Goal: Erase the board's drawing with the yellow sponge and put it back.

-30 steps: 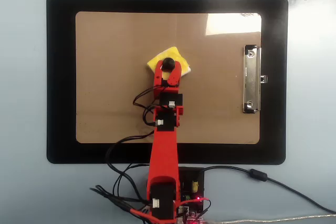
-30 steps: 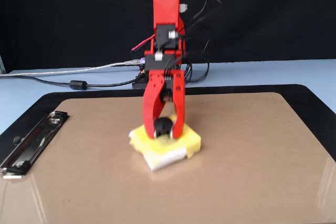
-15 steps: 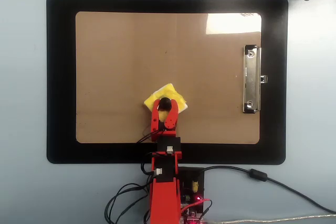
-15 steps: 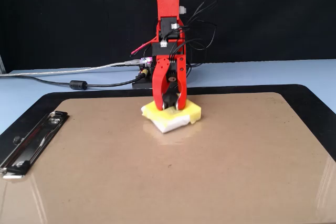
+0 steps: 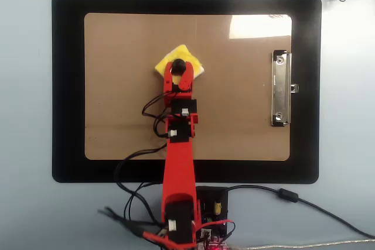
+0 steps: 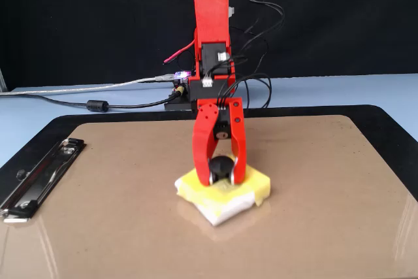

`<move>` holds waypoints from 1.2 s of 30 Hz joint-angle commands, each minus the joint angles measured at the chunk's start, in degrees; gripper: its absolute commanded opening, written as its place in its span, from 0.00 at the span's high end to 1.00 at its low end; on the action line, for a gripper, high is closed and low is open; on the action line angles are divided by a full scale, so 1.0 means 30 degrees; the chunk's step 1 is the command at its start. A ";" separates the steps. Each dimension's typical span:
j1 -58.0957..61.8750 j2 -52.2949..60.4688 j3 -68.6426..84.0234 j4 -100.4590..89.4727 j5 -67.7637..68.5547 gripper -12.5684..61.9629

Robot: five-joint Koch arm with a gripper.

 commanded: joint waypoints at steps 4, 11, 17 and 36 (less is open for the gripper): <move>-0.1406 0.8086 -0.1904 1.0840 -0.0293 0.94; -0.2168 1.4443 0.1787 1.6465 -0.1729 0.94; 0.0205 1.6025 0.8525 1.0869 -0.1523 0.94; 0.6152 1.3594 1.3945 0.0205 0.1670 0.94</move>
